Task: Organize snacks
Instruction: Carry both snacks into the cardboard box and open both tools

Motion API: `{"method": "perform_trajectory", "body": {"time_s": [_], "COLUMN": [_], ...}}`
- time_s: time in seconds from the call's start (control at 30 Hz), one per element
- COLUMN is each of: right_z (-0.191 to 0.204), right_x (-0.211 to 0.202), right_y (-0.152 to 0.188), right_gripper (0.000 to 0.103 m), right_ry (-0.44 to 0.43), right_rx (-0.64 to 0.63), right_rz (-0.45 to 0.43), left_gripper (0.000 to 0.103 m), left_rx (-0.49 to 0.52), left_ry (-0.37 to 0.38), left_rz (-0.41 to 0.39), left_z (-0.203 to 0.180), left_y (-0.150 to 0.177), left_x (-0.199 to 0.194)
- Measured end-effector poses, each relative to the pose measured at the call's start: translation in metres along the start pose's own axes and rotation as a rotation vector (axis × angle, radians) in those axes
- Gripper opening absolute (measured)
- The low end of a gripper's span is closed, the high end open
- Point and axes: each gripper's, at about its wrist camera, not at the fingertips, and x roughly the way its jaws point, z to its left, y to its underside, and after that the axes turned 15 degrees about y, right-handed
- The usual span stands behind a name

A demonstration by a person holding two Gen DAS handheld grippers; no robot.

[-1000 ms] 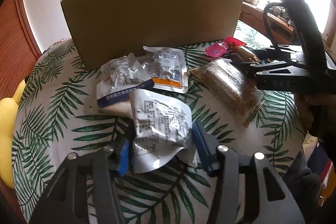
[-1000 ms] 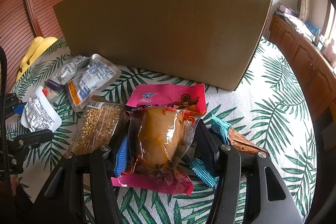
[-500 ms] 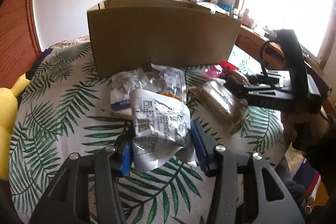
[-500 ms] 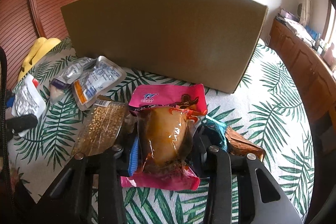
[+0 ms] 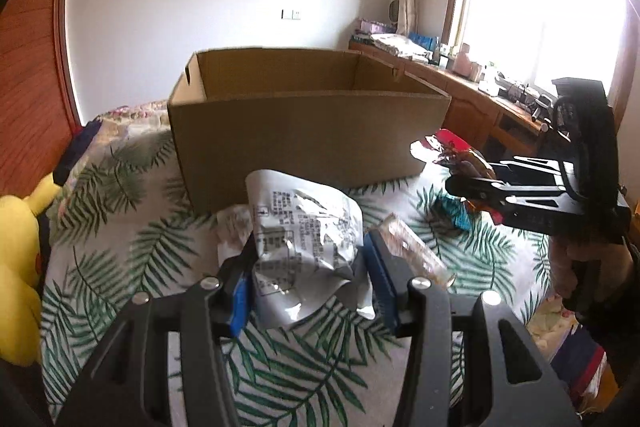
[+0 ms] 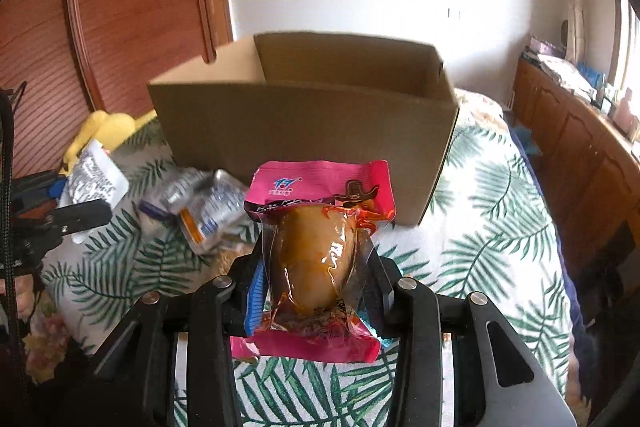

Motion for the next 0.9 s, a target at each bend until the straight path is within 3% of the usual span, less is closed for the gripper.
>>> {"method": "perform_trajectory", "body": {"time_s": [0.4,0.9], "right_z": [0.001,-0.012], "right_x": [-0.015,-0.015], "right_y": [-0.018,-0.053], "right_gripper": [0.040,0.040], "right_ry": [0.016,0.020], "right_rx": [-0.027,-0.012], "right_rz": [-0.041,-0.058], "left_gripper": [0.049,0.049], "left_rx": [0.037,0.089], "left_ry": [-0.015,-0.058], "left_rz": [-0.046,-0.050], "left_z": [-0.002,0.008], "left_y": [-0.042,-0.098], "left_x": [-0.006,0.019]}}
